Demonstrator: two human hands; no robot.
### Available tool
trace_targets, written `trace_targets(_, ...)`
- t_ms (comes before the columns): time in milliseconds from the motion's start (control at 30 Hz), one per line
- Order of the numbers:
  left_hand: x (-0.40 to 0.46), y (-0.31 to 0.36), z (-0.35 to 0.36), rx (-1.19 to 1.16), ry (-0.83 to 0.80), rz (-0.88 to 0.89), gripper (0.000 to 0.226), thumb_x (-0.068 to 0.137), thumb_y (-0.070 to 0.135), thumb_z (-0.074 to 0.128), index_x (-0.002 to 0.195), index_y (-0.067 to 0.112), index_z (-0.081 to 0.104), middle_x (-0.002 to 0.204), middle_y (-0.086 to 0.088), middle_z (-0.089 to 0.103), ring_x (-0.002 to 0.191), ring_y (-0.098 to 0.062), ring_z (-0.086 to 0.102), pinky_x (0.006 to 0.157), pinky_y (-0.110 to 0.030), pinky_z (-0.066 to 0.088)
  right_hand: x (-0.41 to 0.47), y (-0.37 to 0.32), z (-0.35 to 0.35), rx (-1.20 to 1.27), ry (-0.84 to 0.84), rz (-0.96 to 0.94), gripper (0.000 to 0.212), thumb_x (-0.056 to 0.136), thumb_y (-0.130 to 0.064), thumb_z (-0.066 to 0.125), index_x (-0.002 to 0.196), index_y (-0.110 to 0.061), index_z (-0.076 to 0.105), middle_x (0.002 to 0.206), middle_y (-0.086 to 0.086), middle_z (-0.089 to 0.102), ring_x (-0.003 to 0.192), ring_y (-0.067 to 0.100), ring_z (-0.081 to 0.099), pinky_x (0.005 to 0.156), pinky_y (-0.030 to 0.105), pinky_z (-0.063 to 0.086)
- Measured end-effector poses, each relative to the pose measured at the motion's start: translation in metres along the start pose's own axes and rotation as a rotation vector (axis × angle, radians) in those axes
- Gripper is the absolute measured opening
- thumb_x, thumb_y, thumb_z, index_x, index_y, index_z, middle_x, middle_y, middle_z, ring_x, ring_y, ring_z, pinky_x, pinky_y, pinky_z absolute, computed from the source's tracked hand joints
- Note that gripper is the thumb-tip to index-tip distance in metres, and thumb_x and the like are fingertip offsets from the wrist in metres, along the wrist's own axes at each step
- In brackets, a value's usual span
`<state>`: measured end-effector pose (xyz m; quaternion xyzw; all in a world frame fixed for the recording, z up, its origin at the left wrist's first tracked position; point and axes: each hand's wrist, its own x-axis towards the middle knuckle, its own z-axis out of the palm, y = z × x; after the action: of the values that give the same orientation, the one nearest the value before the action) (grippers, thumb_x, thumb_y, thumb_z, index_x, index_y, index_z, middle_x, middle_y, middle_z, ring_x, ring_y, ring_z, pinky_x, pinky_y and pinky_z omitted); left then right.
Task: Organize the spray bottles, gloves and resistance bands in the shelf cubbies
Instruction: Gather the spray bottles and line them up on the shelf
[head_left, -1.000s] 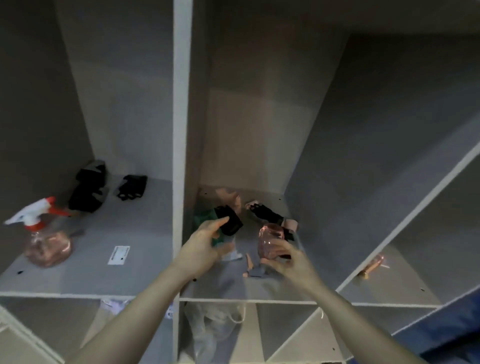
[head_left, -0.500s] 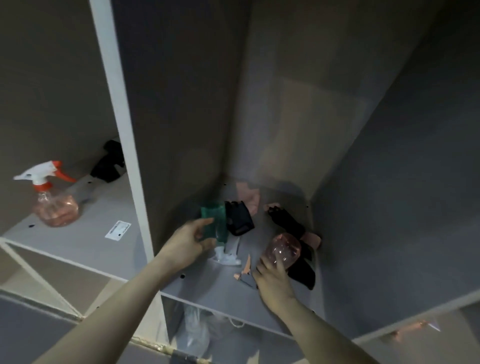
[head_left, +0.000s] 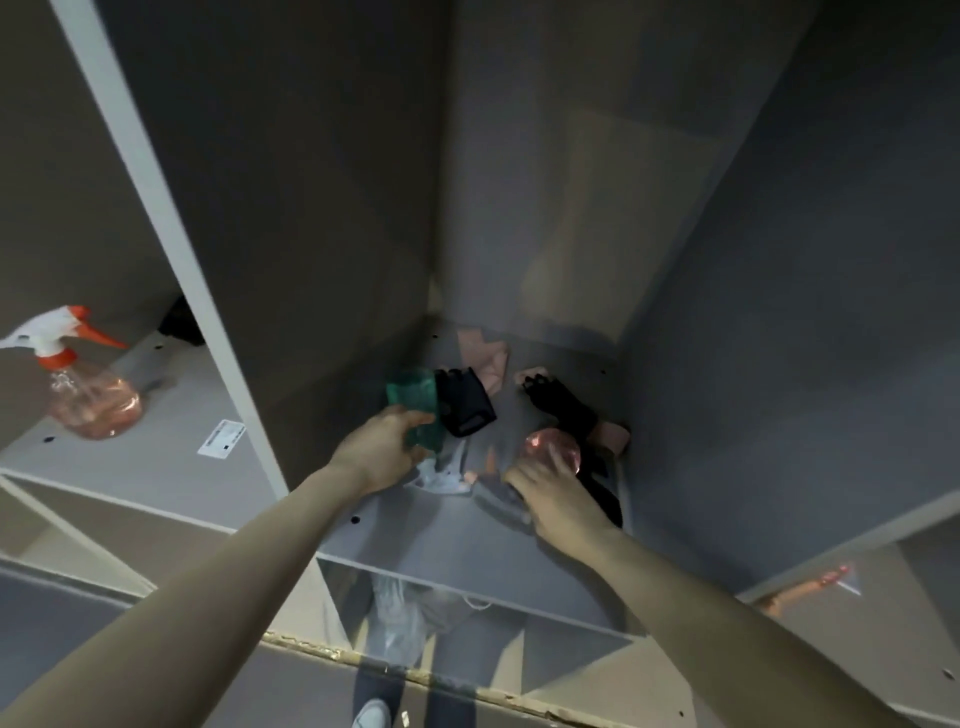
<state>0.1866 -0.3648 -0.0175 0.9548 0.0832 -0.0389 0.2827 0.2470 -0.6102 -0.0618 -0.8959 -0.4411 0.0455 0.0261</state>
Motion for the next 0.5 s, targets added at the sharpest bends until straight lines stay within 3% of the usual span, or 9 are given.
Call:
trace_targets(67,0.002,-0.001,0.005,0.072,-0.033,0.024,0.054,0.088,0.025,0.060,0.140,0.025,0.044,0.145,-0.005,0.040,0.129,-0.025,0.045,0.102,-0.031,0.039,-0.003,0.002,-0.013,0.355,0.138,0.226,0.040,0.081,0.000,0.056,0.119,-0.013,0.052,0.114,0.007,0.058,0.109,0.026,0.053,0.093,0.037,0.041)
trace_targets(167,0.006,-0.008,0.015,0.126,-0.098,0.047,0.066,0.086,0.024,0.062,0.146,0.028,0.032,0.151,-0.002,0.032,0.135,-0.025,0.038,0.105,-0.033,0.038,-0.012,0.012,-0.021,0.753,0.405,0.509,0.020,0.092,-0.012,0.052,0.112,-0.007,0.050,0.101,0.012,0.062,0.097,0.030,0.060,0.078,0.034,0.043)
trace_targets(267,0.010,-0.017,0.024,0.248,-0.215,0.046,0.075,0.088,0.028,0.060,0.150,0.032,0.018,0.156,0.000,0.023,0.141,-0.026,0.026,0.109,-0.039,0.032,-0.019,0.024,-0.022,0.736,0.396,0.492,0.026,0.096,-0.019,0.046,0.117,-0.003,0.046,0.102,0.013,0.061,0.097,0.031,0.060,0.076,0.032,0.043)
trace_targets(367,0.018,-0.021,0.036,0.489,-0.316,0.068,0.076,0.090,0.026,0.055,0.150,0.036,0.010,0.160,0.006,0.008,0.147,-0.024,0.007,0.114,-0.048,0.017,-0.016,0.019,-0.029,0.719,0.363,0.424,0.029,0.092,-0.014,0.055,0.120,-0.006,0.049,0.108,0.001,0.062,0.100,0.018,0.060,0.075,0.025,0.043)
trace_targets(433,0.026,-0.024,0.044,0.642,-0.326,0.131,0.076,0.089,0.024,0.054,0.149,0.038,0.009,0.161,0.008,-0.002,0.148,-0.023,-0.002,0.116,-0.051,0.005,-0.008,0.014,-0.034,0.664,0.317,0.404,0.029,0.090,-0.018,0.056,0.118,-0.010,0.051,0.105,-0.005,0.063,0.096,0.015,0.061,0.067,0.024,0.043)
trace_targets(500,0.033,-0.027,0.053,0.741,-0.292,0.199,0.071,0.090,0.025,0.053,0.148,0.039,0.015,0.161,0.007,-0.006,0.148,-0.023,-0.008,0.114,-0.057,-0.004,-0.002,0.011,-0.038,0.597,0.286,0.423,0.025,0.091,-0.021,0.052,0.114,-0.009,0.050,0.099,0.001,0.065,0.090,0.021,0.063,0.062,0.027,0.043)
